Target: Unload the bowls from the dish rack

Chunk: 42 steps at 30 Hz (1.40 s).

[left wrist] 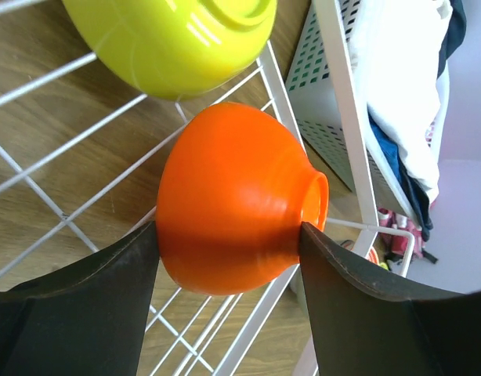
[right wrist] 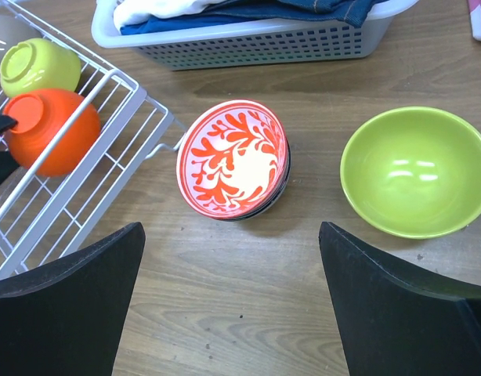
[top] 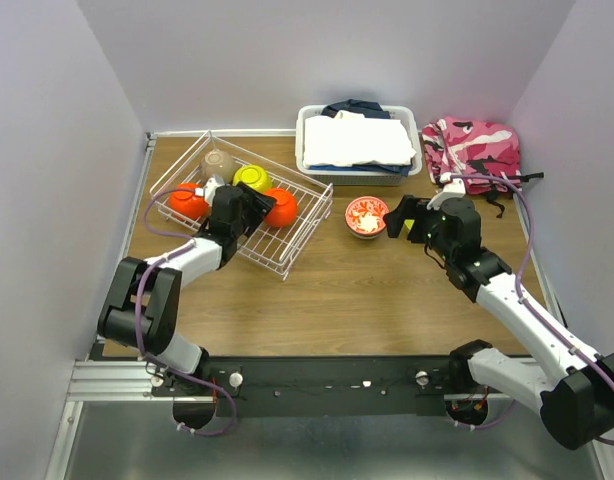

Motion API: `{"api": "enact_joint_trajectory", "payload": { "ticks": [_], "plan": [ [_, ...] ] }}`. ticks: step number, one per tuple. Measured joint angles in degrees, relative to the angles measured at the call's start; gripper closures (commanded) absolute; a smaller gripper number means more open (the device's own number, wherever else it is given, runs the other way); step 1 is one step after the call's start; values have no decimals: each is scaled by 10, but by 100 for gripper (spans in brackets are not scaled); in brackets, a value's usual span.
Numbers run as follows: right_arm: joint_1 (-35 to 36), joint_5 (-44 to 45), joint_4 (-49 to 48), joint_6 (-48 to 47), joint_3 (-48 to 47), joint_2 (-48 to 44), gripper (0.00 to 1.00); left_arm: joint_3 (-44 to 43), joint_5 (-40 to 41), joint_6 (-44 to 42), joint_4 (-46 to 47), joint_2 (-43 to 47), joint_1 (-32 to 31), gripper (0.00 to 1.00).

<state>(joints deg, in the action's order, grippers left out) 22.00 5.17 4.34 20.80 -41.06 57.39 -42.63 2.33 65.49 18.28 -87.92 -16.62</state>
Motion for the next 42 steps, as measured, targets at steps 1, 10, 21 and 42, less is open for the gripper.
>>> {"api": "enact_joint_trajectory", "payload": {
  "ticks": [1,10,21,42],
  "plan": [
    [0,-2,0,0,0,0,0,-3,5,-9,-9,7,0,54],
    [0,-16,5,-3,-1,1,0,-44,51,-139,-80,76,0,55],
    [0,-33,67,-3,-66,20,0,-106,109,-371,-181,149,-59,54],
    [0,-108,284,37,-270,105,0,-31,395,-991,-78,233,-478,50]
  ]
}}
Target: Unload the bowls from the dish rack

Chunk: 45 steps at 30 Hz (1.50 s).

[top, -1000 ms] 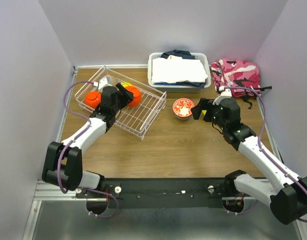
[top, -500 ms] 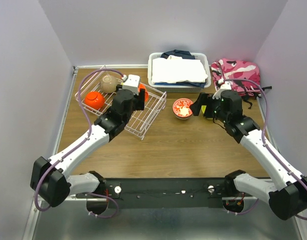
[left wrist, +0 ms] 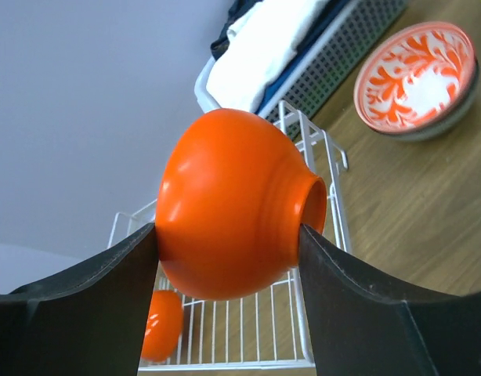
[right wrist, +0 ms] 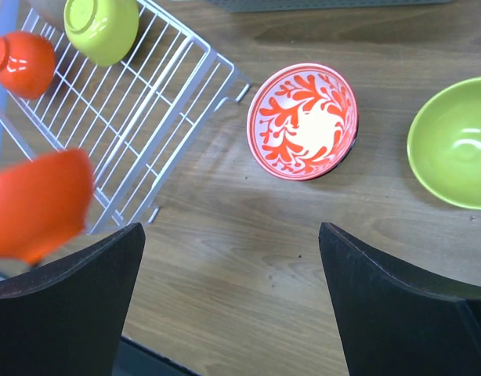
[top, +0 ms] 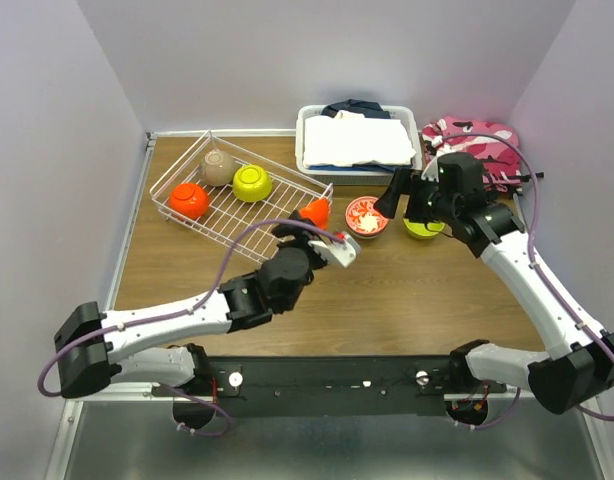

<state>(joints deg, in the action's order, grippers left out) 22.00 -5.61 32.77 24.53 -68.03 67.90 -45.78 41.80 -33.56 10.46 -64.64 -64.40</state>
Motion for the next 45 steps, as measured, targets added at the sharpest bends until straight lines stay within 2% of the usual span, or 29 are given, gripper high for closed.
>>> {"api": "enact_joint_trajectory", "payload": {
  "ticks": [7,18,26,45],
  "plan": [
    [0,-44,56,5,-48,44,3,51,68,-153,113,-90,-99,49],
    [1,-112,114,9,-69,115,8,87,133,-289,273,-217,-162,49],
    [26,-135,148,11,-85,158,12,97,147,-313,324,-254,-181,49],
    [92,-138,226,10,-106,248,20,106,152,-295,332,-307,-196,49]
  ]
}}
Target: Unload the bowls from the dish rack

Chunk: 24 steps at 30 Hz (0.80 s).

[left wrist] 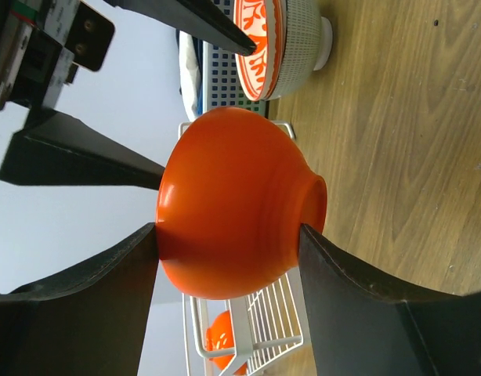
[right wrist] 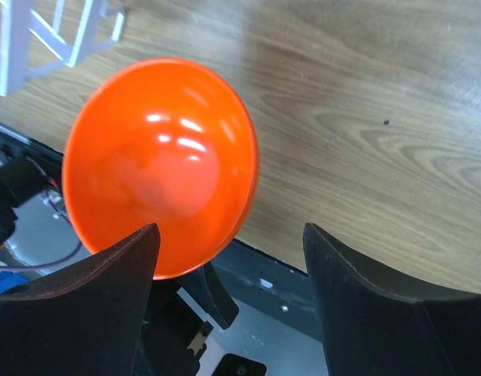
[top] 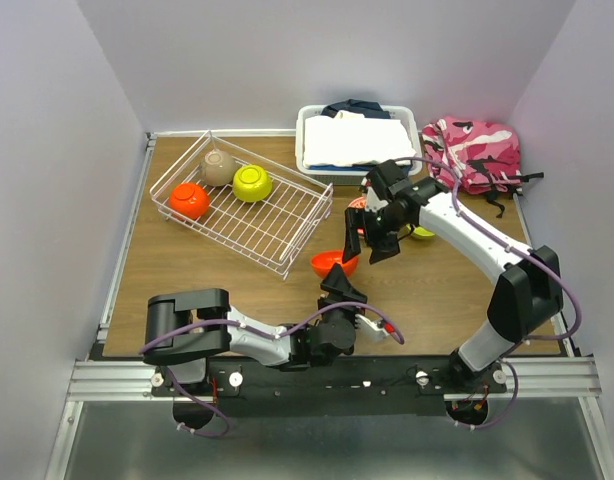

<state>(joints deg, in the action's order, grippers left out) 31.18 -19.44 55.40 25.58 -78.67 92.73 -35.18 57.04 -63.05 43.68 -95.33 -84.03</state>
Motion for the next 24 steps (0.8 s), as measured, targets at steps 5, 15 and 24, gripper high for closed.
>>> {"api": "enact_joint_trajectory", "payload": {
  "ticks": [5,15,24],
  "plan": [
    [15,7,15,-2,0,15,30,0,0,1,0,-2,0,49],
    [27,-7,5,-2,10,35,56,4,0,-2,4,-9,-6,49],
    [25,3,-14,4,12,50,86,9,1,-30,12,-16,-17,44]
  ]
}}
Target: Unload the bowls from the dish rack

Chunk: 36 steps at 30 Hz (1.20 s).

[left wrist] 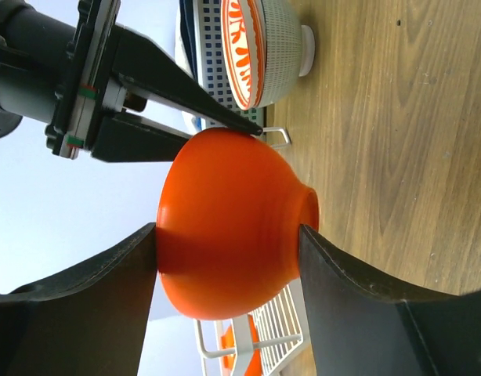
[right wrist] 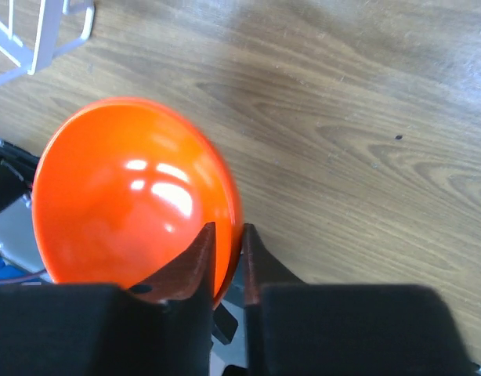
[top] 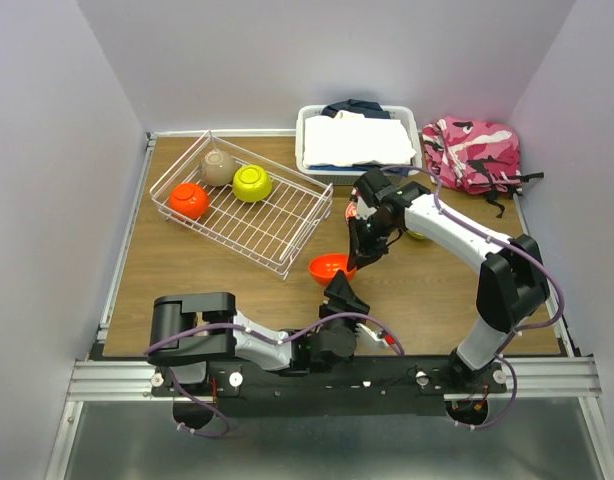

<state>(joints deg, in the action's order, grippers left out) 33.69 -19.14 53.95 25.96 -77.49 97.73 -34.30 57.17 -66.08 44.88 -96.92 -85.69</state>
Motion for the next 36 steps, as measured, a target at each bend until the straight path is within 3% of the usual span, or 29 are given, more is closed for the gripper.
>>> {"api": "enact_joint_trajectory", "payload": {
  "ticks": [4,9,11,14,23,36],
  "plan": [
    [0,8,-3,1,-1,1,99,0,-1,-8,5,-2,0,35],
    [2,19,0,0,-7,1,99,0,2,-7,14,-4,1,22],
    [3,20,0,1,-9,1,99,0,6,-4,18,-6,1,10],
    [5,19,9,-1,-10,1,99,0,24,16,31,-7,4,2],
    [9,34,21,1,-40,1,99,0,39,107,-12,24,12,1],
    [-42,112,0,11,-41,-29,99,-55,-50,376,-259,182,12,1]
  ]
}}
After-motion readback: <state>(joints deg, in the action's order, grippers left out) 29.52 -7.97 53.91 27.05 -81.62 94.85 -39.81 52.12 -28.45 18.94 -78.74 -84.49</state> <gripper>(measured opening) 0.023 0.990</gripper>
